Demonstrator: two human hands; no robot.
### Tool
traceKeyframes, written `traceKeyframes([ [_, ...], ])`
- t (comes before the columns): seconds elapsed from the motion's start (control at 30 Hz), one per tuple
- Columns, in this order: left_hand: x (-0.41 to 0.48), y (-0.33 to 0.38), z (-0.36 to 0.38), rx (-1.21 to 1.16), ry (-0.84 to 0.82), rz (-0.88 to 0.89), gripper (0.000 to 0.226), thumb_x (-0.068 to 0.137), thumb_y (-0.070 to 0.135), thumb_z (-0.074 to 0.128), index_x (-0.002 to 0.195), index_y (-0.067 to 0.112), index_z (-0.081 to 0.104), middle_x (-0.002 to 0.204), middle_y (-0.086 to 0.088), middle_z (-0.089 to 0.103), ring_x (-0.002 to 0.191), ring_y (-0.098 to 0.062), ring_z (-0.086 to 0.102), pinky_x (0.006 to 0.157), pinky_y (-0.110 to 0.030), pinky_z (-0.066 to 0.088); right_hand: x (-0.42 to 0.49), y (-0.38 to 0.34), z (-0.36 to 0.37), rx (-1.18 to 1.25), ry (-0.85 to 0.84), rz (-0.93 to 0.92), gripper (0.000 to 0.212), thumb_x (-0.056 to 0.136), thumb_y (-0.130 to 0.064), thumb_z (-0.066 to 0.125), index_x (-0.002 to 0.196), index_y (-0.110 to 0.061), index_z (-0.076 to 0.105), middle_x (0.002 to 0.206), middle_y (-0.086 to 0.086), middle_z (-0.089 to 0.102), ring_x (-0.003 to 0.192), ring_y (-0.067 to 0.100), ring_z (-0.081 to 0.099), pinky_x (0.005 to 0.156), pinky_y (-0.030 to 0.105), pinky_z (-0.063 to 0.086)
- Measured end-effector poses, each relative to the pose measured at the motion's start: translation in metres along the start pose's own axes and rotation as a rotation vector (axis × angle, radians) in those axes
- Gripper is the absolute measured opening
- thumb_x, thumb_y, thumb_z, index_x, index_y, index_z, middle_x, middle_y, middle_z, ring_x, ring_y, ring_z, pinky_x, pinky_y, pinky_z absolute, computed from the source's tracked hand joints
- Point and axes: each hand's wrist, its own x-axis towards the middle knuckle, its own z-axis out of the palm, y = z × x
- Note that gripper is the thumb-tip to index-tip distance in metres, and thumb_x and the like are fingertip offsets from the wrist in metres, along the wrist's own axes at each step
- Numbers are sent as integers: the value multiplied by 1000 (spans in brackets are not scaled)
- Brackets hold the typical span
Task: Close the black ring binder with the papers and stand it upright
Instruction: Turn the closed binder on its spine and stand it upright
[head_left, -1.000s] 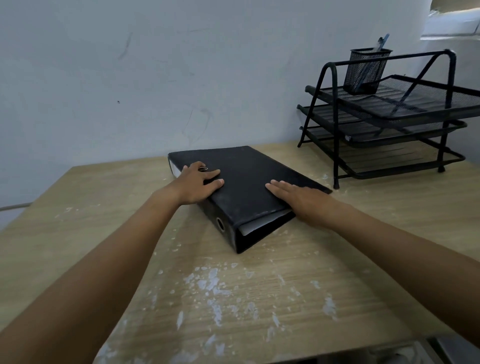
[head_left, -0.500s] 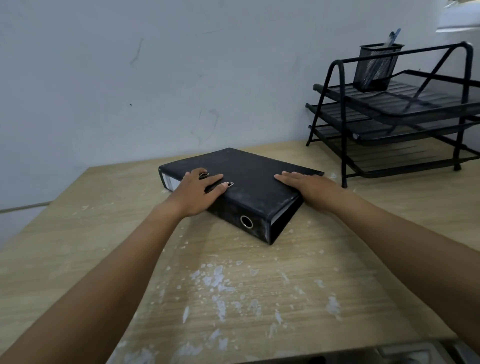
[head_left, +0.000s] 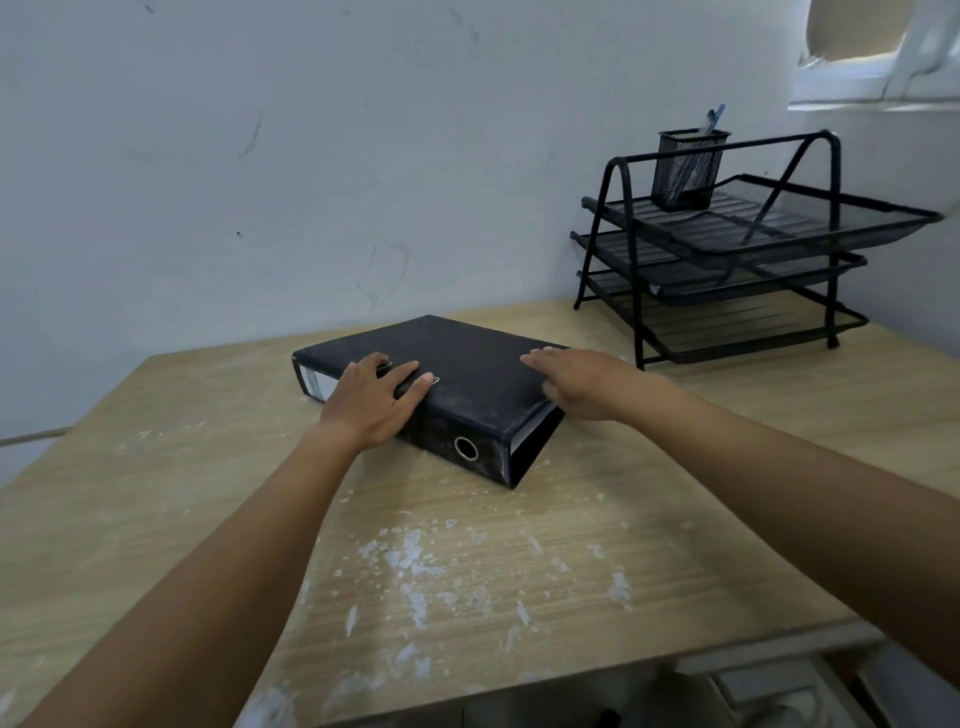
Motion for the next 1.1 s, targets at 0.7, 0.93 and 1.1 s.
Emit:
traceKeyframes([
  [0.7, -29, -52, -20, 87, 19, 243, 102, 68, 51, 76, 150, 25, 21, 144, -2, 43, 133, -23, 38, 115, -36, 23, -8, -114, 12, -165, 22, 23, 92, 79, -67, 58, 144, -9, 27, 137, 16, 45, 124, 38, 46, 97, 54, 43],
  [0.93, -6, -64, -20, 135, -76, 216, 116, 54, 71, 73, 149, 25, 26, 157, 0, 28, 146, -19, 22, 120, -39, 16, 2, -101, 19, -186, 75, -32, 96, 76, -70, 59, 146, -12, 26, 134, 12, 48, 119, 33, 50, 90, 48, 48],
  [1.1, -12, -61, -15, 119, -14, 208, 113, 56, 75, 68, 149, 23, 27, 157, 4, 28, 146, -18, 22, 118, -36, 17, 9, -83, 17, -190, 69, -95, 101, 75, -72, 59, 150, -17, 21, 144, 5, 43, 127, 28, 46, 90, 43, 47],
])
